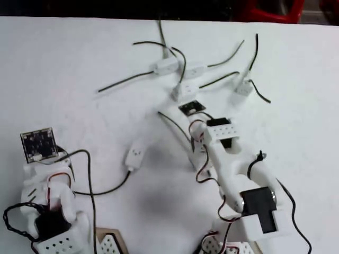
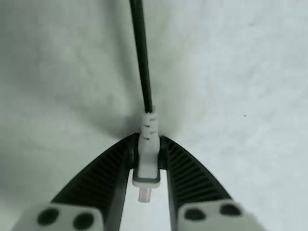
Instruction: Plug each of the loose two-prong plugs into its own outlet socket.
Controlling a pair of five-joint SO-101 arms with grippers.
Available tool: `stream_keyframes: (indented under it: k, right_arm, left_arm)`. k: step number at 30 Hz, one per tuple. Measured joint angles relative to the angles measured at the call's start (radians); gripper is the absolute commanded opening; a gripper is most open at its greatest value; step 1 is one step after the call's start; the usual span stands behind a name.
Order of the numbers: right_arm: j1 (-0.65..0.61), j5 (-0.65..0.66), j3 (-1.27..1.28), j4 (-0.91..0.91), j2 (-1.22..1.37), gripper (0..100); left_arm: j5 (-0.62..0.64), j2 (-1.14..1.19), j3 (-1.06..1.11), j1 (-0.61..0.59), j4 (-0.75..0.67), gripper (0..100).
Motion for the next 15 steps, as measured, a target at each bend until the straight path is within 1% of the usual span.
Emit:
stream_keyframes:
  k: [2, 10, 13, 15]
  right_arm:
    - [-0.002, 0.000, -0.009, 0.006, 0.000, 7.5]
    - [-0.002, 0.000, -0.044, 0.049, 0.006, 7.4]
    - [-0.002, 0.000, -0.044, 0.049, 0.006, 6.8]
    - [-0.002, 0.000, -0.044, 0.049, 0.006, 4.4]
  left_arm:
    - [0.000, 0.000, 0.000, 0.000, 0.000, 6]
    - [0.000, 0.000, 0.000, 0.000, 0.000, 6]
    - [0.000, 0.000, 0.000, 0.000, 0.000, 6]
    - [0.000, 0.000, 0.000, 0.000, 0.000, 6]
